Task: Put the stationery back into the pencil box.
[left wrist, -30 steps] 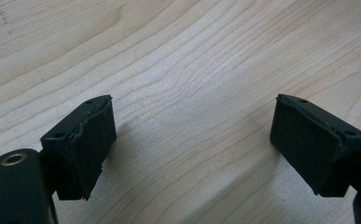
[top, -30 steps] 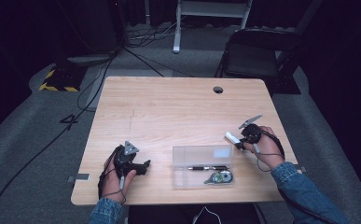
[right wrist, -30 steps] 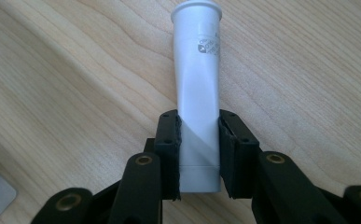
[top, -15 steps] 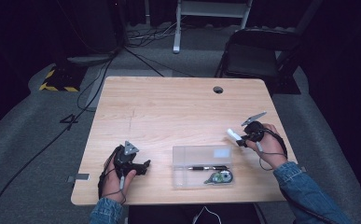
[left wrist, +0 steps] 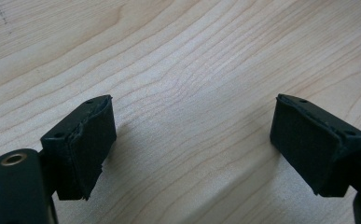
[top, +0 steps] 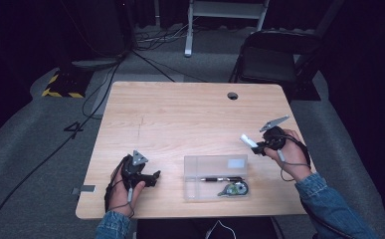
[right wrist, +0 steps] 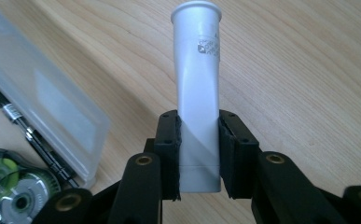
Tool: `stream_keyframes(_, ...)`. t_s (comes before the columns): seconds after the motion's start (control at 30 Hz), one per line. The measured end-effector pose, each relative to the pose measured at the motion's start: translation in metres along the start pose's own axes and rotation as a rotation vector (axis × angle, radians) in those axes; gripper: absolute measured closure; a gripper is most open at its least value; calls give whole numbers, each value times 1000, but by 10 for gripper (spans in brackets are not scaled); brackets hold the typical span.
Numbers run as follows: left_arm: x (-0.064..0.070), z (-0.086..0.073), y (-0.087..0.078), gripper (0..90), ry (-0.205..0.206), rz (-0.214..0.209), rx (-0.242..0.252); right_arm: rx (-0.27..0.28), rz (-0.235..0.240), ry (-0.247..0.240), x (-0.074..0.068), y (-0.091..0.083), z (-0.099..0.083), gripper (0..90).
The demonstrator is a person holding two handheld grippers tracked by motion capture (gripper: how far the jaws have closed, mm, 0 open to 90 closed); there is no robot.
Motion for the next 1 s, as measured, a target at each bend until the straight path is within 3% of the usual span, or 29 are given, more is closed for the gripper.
stream_keyframes(0.4, 0, 0, 0, 147, 2, 0, 1, 46, 47, -90, -31, -29, 6, 714)
stream_keyframes(0.6, 0, 0, 0, 147, 1, 0, 0, 43, 93, -128, -48, -34, 8, 714)
stream_keyframes(1.0, 0, 0, 0, 147, 1, 0, -2, 12, 160, -246, -79, -34, 9, 714)
Point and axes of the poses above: each handheld gripper's, and its own axes: y roughly forward along the jaws, z roughly out of its top, x roughly to its right, the point moved 3 cm from there along y, roughly forward along the jaws, and after that the axes turned 14 degrees about y, right-handed, at the moved point
